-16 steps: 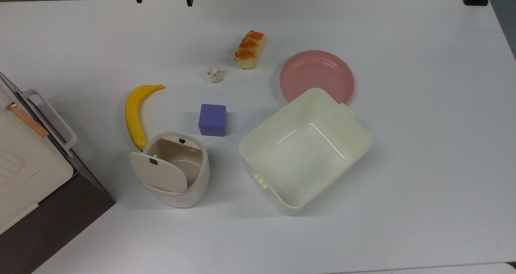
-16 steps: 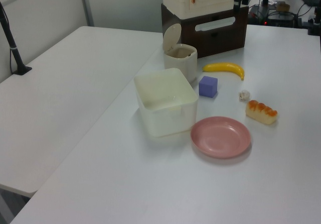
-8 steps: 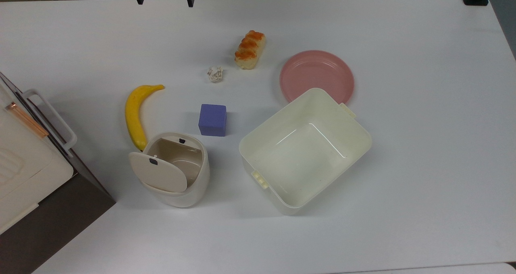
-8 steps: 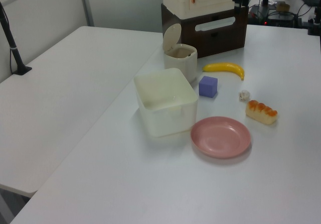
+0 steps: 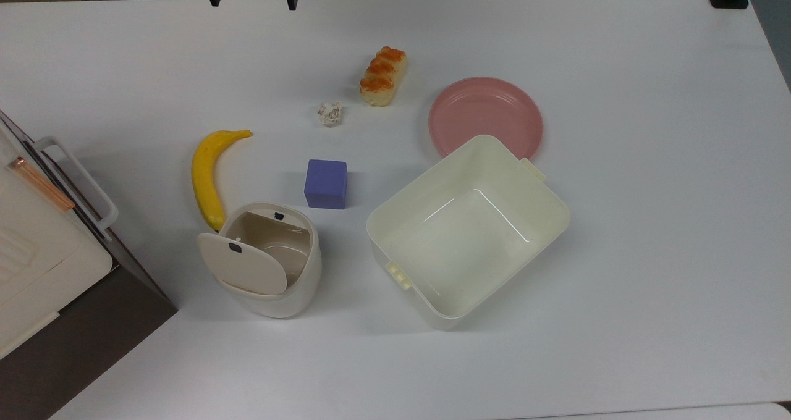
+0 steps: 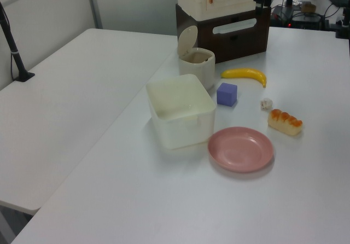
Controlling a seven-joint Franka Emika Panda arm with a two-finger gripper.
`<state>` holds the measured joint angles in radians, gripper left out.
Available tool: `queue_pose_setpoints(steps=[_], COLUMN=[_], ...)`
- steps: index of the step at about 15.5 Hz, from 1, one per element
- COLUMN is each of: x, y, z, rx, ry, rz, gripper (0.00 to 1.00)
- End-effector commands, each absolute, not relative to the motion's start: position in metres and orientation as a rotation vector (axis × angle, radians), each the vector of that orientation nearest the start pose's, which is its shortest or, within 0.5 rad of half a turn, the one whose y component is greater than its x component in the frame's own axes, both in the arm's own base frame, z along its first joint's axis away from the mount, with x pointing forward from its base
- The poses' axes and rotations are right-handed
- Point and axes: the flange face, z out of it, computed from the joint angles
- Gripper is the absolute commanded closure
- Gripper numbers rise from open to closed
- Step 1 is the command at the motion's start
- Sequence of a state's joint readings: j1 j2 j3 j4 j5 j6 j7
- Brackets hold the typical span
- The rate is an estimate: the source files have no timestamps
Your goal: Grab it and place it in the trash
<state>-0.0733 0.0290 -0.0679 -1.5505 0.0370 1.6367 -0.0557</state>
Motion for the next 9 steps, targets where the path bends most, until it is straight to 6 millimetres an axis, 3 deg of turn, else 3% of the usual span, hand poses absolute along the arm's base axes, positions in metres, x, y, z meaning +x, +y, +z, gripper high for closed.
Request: queue_pose_setpoints(steps=[1, 9], x=[0.555, 0.55], y=[-0.075, -0.074], z=[0.624, 0.614], rx=[-3.099, -3.101], ry=[0.104, 0.1], rz=[-0.126, -0.095], gripper=[0.0, 0.0])
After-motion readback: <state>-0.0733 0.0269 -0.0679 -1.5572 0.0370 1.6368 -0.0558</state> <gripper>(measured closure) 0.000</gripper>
